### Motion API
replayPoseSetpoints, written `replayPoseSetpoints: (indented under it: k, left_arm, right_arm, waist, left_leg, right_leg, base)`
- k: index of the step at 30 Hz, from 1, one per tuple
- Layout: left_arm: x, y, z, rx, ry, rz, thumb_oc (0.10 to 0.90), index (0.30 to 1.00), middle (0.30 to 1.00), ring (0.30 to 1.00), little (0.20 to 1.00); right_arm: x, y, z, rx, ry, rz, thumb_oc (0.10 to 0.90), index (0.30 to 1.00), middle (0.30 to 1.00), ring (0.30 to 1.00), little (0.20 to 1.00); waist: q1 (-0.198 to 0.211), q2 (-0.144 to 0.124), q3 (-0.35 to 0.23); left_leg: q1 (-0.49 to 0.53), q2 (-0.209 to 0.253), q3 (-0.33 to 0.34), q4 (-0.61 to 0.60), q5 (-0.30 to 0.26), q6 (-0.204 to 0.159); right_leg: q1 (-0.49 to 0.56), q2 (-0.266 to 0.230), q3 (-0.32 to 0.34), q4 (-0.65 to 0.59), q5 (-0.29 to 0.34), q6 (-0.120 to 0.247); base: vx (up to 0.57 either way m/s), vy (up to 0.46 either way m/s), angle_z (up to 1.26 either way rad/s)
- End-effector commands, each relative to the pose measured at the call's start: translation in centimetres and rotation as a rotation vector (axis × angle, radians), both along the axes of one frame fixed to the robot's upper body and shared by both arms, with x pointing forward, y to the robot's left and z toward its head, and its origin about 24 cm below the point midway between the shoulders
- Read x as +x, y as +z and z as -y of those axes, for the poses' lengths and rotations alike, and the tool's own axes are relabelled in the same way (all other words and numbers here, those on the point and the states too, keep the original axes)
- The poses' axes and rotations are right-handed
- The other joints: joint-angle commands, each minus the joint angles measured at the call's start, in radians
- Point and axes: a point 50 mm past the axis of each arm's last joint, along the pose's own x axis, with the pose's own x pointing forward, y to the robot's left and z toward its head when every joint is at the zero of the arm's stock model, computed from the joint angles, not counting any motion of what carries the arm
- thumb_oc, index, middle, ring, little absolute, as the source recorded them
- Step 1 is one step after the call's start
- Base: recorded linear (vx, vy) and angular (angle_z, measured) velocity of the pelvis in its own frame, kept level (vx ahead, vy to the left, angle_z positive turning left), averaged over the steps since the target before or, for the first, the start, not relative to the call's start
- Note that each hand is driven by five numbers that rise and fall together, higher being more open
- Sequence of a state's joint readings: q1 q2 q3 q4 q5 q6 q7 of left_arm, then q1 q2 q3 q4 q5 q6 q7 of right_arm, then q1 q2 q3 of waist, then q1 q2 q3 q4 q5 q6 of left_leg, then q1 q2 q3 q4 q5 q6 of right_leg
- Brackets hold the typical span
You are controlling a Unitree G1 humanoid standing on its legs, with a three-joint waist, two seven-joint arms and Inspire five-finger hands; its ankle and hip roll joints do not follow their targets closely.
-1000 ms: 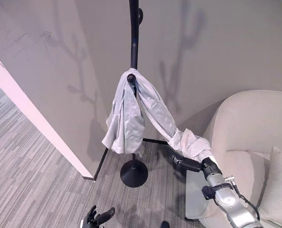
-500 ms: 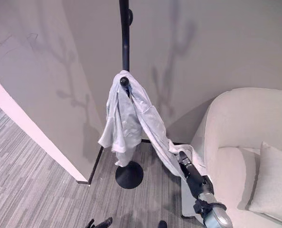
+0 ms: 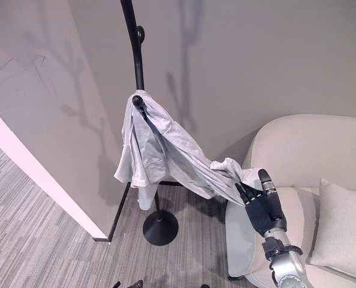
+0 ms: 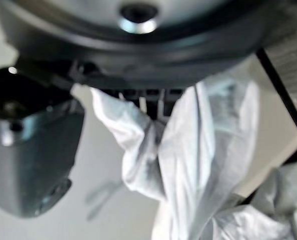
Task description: Hang the clothes on the sofa on the clothes rack.
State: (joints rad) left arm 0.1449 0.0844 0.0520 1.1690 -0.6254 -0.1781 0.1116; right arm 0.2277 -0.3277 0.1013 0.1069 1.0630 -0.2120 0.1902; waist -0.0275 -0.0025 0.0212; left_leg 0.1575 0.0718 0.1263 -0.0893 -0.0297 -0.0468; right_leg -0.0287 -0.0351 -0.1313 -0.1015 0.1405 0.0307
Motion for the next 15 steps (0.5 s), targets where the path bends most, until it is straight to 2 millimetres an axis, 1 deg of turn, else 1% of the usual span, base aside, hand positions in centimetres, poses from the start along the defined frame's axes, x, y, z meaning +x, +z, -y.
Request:
replayPoseSetpoints:
  k: [1, 2, 3, 5, 7, 8, 10, 11, 12, 15]
  left_arm:
    - [0.8, 0.3, -1.6, 0.048, -0.022, 0.019, 0.8, 0.9, 0.9, 0.9, 0.9]
    - [0.7, 0.2, -1.6, 0.047, -0.021, 0.015, 0.8, 0.9, 0.9, 0.9, 0.9]
    - [0.8, 0.3, -1.6, 0.045, -0.024, 0.019, 0.8, 0.9, 0.9, 0.9, 0.9]
    - [1.1, 0.3, -1.4, 0.037, -0.033, 0.033, 0.8, 0.9, 0.9, 0.9, 0.9]
    - [1.6, 0.3, -1.2, 0.034, -0.064, 0.045, 0.8, 0.9, 0.9, 0.9, 0.9]
    - [1.7, 0.4, -1.2, 0.031, -0.067, 0.052, 0.8, 0.9, 0.9, 0.9, 0.9]
    - [1.9, 0.4, -1.3, 0.031, -0.077, 0.052, 0.8, 0.9, 0.9, 0.9, 0.9]
    - [2.3, 0.4, -1.2, 0.019, -0.115, 0.053, 0.8, 0.9, 0.9, 0.9, 0.9]
    - [2.3, 0.4, -1.2, 0.019, -0.115, 0.053, 0.8, 0.9, 0.9, 0.9, 0.9]
    - [2.6, 0.4, -0.8, 0.003, -0.155, 0.062, 0.8, 0.9, 0.9, 0.9, 0.9]
  right_arm:
    - [1.3, 2.0, 0.4, 0.051, -0.045, 0.149, 0.8, 0.9, 0.9, 0.9, 0.9]
    - [1.1, 0.9, 0.5, 0.027, -0.05, 0.088, 0.8, 0.9, 0.9, 0.9, 0.9]
    - [0.6, -0.7, 0.5, 0.014, -0.052, 0.0, 0.8, 0.9, 0.9, 0.9, 0.9]
    - [-0.1, -3.6, 0.2, 0.056, -0.059, -0.138, 0.8, 0.9, 0.9, 0.9, 0.9]
    - [-0.8, -5.9, -2.1, 0.278, -0.025, -0.223, 0.8, 0.9, 0.9, 0.9, 0.9]
    - [-1.3, -6.6, -2.8, 0.362, -0.036, -0.245, 0.8, 0.9, 0.9, 0.9, 0.9]
    - [-2.8, -8.5, -3.6, 0.46, -0.065, -0.349, 0.8, 0.9, 0.9, 0.9, 0.9]
    - [-5.2, -11.1, -4.5, 0.383, 0.014, -0.582, 0.8, 0.9, 0.9, 0.9, 0.9]
    - [-5.2, -11.1, -4.5, 0.383, 0.014, -0.583, 0.8, 0.9, 0.9, 0.9, 0.9]
    - [-7.3, -12.6, -4.6, 0.273, 0.127, -0.744, 0.8, 0.9, 0.9, 0.9, 0.9]
  waist:
    - [-0.018, -0.05, -0.027]
    - [-0.017, -0.051, -0.027]
    - [-0.017, -0.051, -0.027]
    - [-0.013, -0.051, -0.024]
    - [-0.007, -0.052, -0.024]
    - [-0.006, -0.052, -0.024]
    - [-0.003, -0.052, -0.023]
    - [0.006, -0.055, -0.022]
    - [0.005, -0.055, -0.021]
    - [0.012, -0.058, -0.02]
  left_leg:
    - [-0.046, 0.007, -0.009, 0.002, -0.017, -0.021]
    - [-0.046, 0.007, -0.009, 0.002, -0.017, -0.021]
    - [-0.046, 0.007, -0.009, 0.002, -0.016, -0.022]
    - [-0.045, 0.006, -0.011, 0.002, -0.015, -0.022]
    - [-0.045, 0.006, -0.015, 0.002, -0.015, -0.023]
    - [-0.044, 0.005, -0.017, 0.002, -0.015, -0.023]
    - [-0.044, 0.006, -0.022, 0.002, -0.014, -0.026]
    - [-0.047, 0.005, -0.026, 0.002, -0.009, -0.029]
    - [-0.046, 0.005, -0.026, 0.002, -0.01, -0.029]
    - [-0.05, 0.005, -0.029, 0.002, -0.007, -0.031]
  right_leg:
    - [0.095, -0.068, 0.019, 0.017, -0.124, 0.088]
    - [0.095, -0.068, 0.019, 0.017, -0.124, 0.088]
    - [0.095, -0.068, 0.018, 0.017, -0.124, 0.088]
    - [0.097, -0.069, 0.016, 0.017, -0.122, 0.087]
    - [0.1, -0.066, 0.014, 0.016, -0.125, 0.085]
    - [0.102, -0.066, 0.013, 0.016, -0.126, 0.085]
    - [0.105, -0.066, 0.009, 0.017, -0.129, 0.084]
    - [0.105, -0.067, 0.002, 0.018, -0.128, 0.083]
    - [0.105, -0.067, 0.002, 0.018, -0.128, 0.083]
    - [0.105, -0.069, -0.003, 0.017, -0.127, 0.083]
  base:
    - [0.0, 0.0, 0.0]
    - [0.0, 0.0, 0.0]
    - [0.0, 0.0, 0.0]
    - [0.0, 0.0, 0.0]
    - [0.0, 0.0, 0.0]
    - [0.0, 0.0, 0.0]
    - [0.01, 0.003, 0.05]
    - [0.0, 0.001, 0.04]
    - [0.0, 0.003, 0.05]
    - [0.0, 0.005, 0.06]
